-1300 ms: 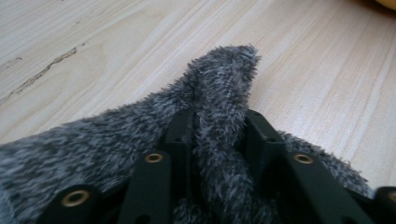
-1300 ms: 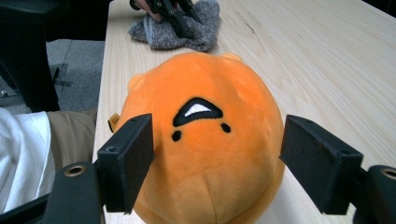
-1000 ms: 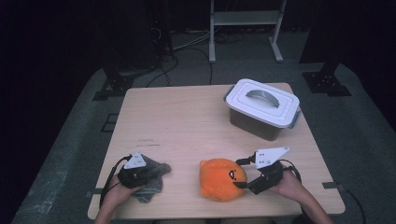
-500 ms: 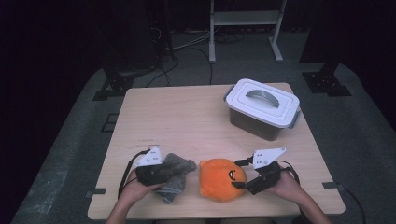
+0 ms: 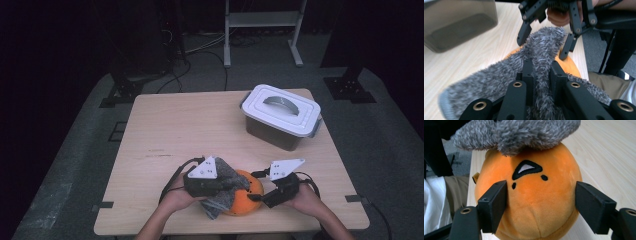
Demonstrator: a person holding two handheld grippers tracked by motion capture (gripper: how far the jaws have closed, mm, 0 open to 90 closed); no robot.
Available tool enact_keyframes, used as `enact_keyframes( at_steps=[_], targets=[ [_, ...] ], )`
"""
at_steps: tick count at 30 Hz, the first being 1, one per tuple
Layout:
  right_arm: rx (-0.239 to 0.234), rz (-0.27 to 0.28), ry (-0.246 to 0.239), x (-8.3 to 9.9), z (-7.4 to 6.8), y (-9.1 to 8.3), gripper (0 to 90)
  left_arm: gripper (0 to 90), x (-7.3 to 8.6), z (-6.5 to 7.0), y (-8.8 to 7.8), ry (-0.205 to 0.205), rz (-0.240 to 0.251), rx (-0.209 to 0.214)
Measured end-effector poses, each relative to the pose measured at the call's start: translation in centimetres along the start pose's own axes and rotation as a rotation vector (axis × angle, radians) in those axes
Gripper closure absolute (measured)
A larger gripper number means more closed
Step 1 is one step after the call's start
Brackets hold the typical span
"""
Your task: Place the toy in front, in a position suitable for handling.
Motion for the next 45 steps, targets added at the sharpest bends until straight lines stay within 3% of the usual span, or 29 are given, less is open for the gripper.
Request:
enact_keyframes(
  at_steps=[10,17,21,28,32,37,41,45],
  targets=[
    [-0.010,0.014,0.015,0.3,0.2,0.1,27.1,77.8,2.9,-1.0,-2.1,-0.063,-0.001,-0.022],
    [-0.015,0.017,0.024,0.4,0.3,0.1,27.0,77.8,4.9,-1.5,-3.0,-0.091,-0.039,-0.039],
    [-0.011,0.012,0.023,0.3,0.3,0.2,27.0,77.8,4.7,-1.4,-3.1,-0.098,-0.031,-0.031],
    [-0.006,0.001,0.018,0.0,0.2,0.3,27.1,77.8,1.7,-0.7,-1.8,-0.043,0.006,0.004],
    [-0.005,-0.001,0.014,0.0,0.2,0.4,27.0,77.8,0.6,-0.3,-1.0,-0.013,0.001,0.011],
    [-0.008,0.005,0.020,0.0,0.2,0.2,26.1,77.9,1.1,-0.5,-0.8,-0.023,-0.014,0.008],
    [-0.012,0.021,-0.001,-0.5,0.2,-0.9,25.9,77.9,2.5,-0.9,-1.6,-0.070,-0.002,0.006],
    [-0.025,0.009,-0.005,-0.3,0.0,-0.9,26.0,77.8,3.4,-1.3,-2.4,-0.087,-0.012,-0.010]
  ],
)
Point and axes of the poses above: each handheld gripper's, and its own axes: y roughly forward along the jaws, x roughly out of its underside, z roughly to its right, the point moved 3 cm from there along y, roughly forward along the jaws, and after that the axes turned 11 degrees about -y, right-handed, at the moved point
